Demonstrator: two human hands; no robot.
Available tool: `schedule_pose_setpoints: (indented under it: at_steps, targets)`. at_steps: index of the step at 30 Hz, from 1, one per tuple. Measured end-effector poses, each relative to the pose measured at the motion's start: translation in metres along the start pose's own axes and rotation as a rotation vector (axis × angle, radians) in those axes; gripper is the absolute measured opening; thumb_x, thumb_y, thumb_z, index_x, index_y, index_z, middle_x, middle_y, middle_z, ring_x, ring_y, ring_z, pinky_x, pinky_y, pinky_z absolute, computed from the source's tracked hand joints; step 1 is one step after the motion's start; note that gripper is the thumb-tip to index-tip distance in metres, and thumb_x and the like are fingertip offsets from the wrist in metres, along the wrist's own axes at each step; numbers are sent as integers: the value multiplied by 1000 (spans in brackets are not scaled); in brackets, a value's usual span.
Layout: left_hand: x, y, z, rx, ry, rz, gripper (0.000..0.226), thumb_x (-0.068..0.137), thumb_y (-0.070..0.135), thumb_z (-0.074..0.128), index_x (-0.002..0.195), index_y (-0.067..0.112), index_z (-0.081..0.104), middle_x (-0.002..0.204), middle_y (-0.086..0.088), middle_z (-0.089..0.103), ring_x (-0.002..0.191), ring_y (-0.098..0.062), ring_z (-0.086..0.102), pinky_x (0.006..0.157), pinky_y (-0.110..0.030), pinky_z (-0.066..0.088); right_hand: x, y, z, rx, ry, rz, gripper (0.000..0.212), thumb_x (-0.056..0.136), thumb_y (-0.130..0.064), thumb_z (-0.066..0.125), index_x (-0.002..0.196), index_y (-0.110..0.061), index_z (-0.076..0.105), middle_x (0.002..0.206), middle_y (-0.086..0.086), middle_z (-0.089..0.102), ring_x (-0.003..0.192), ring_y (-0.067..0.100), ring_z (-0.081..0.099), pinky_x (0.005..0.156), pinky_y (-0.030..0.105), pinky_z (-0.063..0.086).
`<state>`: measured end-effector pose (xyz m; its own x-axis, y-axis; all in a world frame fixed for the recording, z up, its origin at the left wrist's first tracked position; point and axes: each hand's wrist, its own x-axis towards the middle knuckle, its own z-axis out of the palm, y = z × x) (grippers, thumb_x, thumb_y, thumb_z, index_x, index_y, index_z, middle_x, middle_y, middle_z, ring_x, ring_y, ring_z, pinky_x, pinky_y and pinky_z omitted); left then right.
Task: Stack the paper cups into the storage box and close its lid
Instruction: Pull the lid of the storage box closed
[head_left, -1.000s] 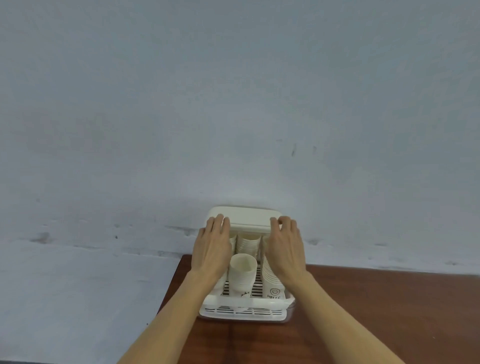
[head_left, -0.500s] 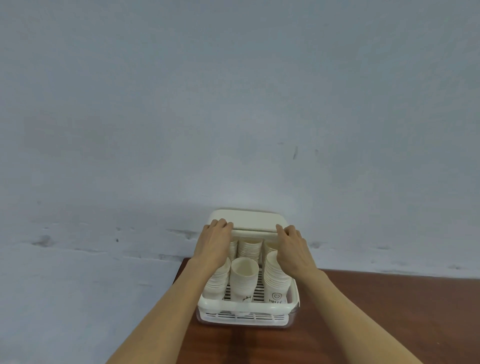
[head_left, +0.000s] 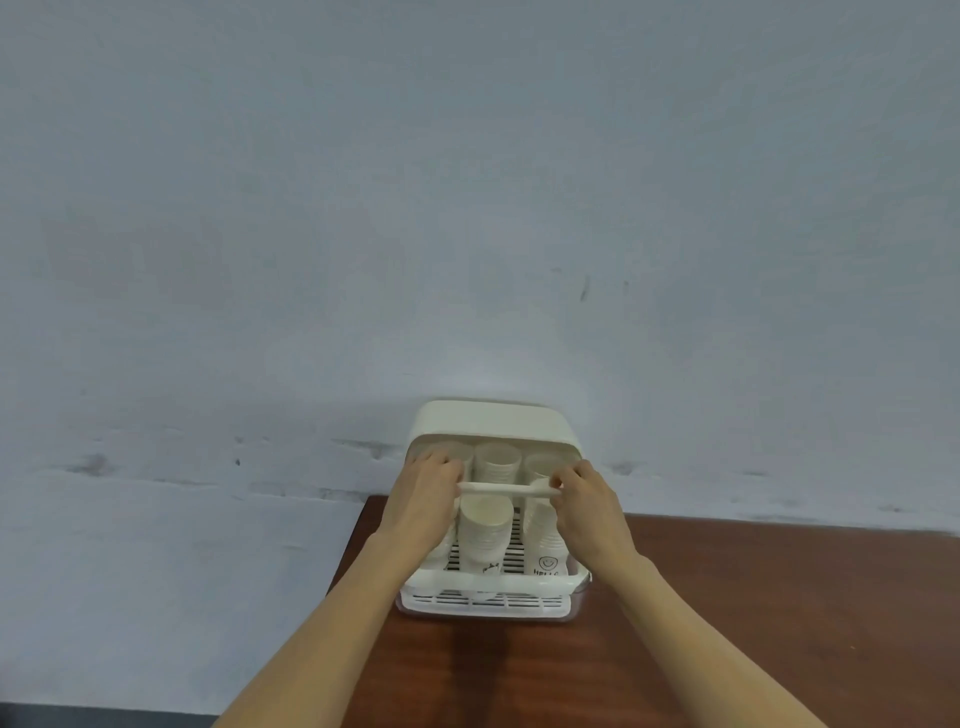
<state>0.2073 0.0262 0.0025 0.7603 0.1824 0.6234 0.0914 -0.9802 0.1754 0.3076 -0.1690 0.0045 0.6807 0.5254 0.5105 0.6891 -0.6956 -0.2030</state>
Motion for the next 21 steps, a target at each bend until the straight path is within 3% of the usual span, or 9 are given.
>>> schedule_pose_setpoints:
  at_steps: [11,16,21]
  targets:
    - [-37,4,12,-1,-88,-12,9,89,14,62,96,18,65,98,6,62,93,-17,52,80,-26,39,-37,0,14,-1,-39,53,17,85,-4,57,99,-14,57,99,-1,51,79,23,55,64,34,47]
    - [-48,10,13,13,-102,-48,11,86,13,65,93,21,65,94,6,60,87,-16,50,74,-26,38,-48,-1,20,25,-37,71,18,84,-2,54,98,-13,57,100,0,51,75,22,51,61,28,35]
    - [-63,15,17,13,-124,-70,15,83,4,62,91,16,65,92,2,60,87,-19,53,73,-26,39,-63,-3,31,38,-43,112,16,87,-2,51,97,-13,57,98,-1,50,71,20,47,60,28,33]
